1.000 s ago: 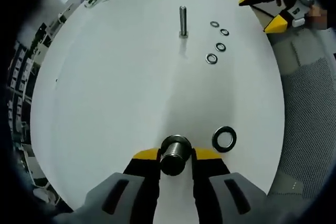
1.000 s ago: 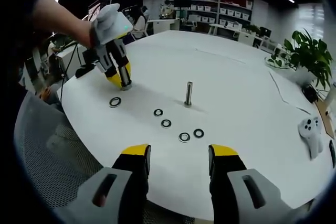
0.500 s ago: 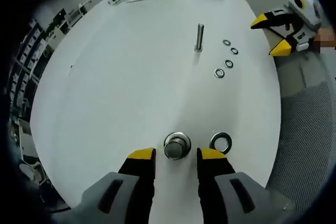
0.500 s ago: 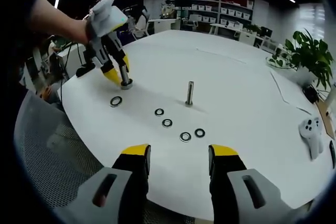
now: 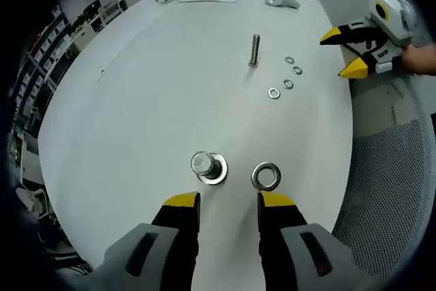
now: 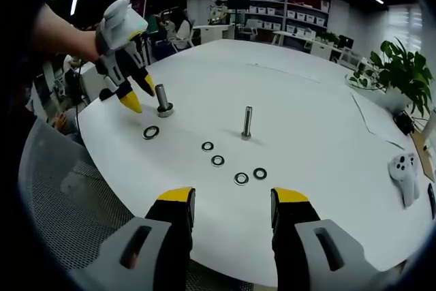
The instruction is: Place the washer onto the threaded stud by aligning its center hole with the stud, sliding it down to the base, and recovering from edge contact or off-axis alignment until the washer reaches the visible bottom stop.
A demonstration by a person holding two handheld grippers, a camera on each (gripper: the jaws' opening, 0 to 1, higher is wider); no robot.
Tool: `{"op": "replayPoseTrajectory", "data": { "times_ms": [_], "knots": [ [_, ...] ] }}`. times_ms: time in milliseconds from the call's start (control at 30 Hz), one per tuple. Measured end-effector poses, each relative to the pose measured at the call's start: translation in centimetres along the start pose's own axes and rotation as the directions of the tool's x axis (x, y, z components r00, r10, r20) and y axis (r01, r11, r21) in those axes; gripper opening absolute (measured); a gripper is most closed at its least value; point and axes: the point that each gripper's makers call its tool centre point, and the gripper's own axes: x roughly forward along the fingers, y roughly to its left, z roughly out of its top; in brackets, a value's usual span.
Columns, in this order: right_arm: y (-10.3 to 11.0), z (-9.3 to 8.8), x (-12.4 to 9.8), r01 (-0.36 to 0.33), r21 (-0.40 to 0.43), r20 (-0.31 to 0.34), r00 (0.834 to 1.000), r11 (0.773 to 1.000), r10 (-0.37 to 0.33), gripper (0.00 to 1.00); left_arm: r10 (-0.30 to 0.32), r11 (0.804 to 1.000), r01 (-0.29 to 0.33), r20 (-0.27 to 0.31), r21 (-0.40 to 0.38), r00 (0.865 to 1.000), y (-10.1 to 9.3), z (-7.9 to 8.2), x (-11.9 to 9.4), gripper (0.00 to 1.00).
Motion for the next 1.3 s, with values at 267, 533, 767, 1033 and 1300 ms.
{"op": "replayPoseTrajectory", "data": {
  "times_ms": [267,533,767,1033,1300],
  "knots": [
    [-0.1,0.2,-0.1,0.004,0.004,0.008,1.000,1.000,-0.004,0.48,-0.003,0.999,0.003,0.015,-0.033,1.000,-0.9,0.0,0.0,0.33],
    [-0.1,0.2,-0.1,0.002,0.002,0.009,1.000,1.000,-0.003,0.47,-0.022,0.999,0.022,0.008,-0.048,1.000,-2.1,0.0,0.9,0.32],
    [-0.2,0.2,-0.1,0.007,0.008,0.011,1.000,1.000,-0.007,0.47,-0.044,0.998,0.044,0.004,-0.046,0.999,-3.4,0.6,1.7,0.30],
    [-0.2,0.2,-0.1,0.008,0.009,0.016,1.000,1.000,-0.008,0.47,-0.059,0.996,0.059,-0.011,-0.061,0.998,-4.2,0.6,3.0,0.30],
    [-0.2,0.3,-0.1,0.004,0.006,0.015,1.000,1.000,-0.005,0.47,-0.055,0.998,0.054,-0.038,-0.032,0.998,-4.3,0.5,4.1,0.29]
  ]
}}
